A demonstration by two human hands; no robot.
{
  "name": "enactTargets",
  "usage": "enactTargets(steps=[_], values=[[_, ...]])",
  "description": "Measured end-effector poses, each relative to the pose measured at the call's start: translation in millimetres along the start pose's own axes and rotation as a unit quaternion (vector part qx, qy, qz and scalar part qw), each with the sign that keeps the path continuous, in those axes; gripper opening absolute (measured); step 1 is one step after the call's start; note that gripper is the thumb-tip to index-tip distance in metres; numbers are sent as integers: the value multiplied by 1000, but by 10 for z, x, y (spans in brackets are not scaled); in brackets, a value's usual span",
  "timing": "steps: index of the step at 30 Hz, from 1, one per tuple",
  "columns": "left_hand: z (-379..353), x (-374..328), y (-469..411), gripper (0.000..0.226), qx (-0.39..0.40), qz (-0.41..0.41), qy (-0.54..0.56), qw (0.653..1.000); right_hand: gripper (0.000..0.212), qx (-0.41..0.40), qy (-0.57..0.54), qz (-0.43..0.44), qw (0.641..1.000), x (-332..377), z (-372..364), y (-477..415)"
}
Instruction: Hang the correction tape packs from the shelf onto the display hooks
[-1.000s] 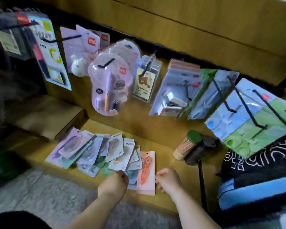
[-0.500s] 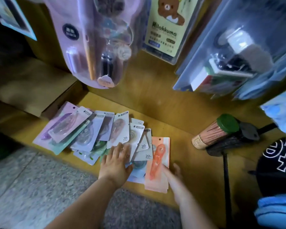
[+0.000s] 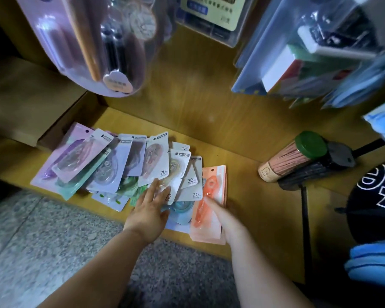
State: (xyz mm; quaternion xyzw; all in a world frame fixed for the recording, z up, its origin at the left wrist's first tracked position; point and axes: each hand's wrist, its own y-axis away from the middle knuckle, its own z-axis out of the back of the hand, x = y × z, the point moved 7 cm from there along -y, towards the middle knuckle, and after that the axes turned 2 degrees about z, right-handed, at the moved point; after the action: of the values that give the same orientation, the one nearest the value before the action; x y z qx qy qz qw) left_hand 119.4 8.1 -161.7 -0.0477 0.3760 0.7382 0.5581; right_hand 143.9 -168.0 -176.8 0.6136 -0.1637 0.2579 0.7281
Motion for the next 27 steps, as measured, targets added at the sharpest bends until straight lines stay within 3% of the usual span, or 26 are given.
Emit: enactTargets(steps=[5, 20, 24, 27], values=[[-3, -4, 13, 60, 5, 4, -1, 1000, 67, -32, 34, 22, 999, 63, -38, 4], [130, -25, 44, 53, -23, -11, 52, 998, 73, -65, 19, 75, 995, 85, 518, 444], [232, -171, 296, 54, -39, -9, 4, 999, 80, -50, 39, 109, 992, 128, 660, 850], [318, -449, 617, 58, -43, -53, -65, 996, 79, -39, 45, 153, 986, 205, 691, 1251]])
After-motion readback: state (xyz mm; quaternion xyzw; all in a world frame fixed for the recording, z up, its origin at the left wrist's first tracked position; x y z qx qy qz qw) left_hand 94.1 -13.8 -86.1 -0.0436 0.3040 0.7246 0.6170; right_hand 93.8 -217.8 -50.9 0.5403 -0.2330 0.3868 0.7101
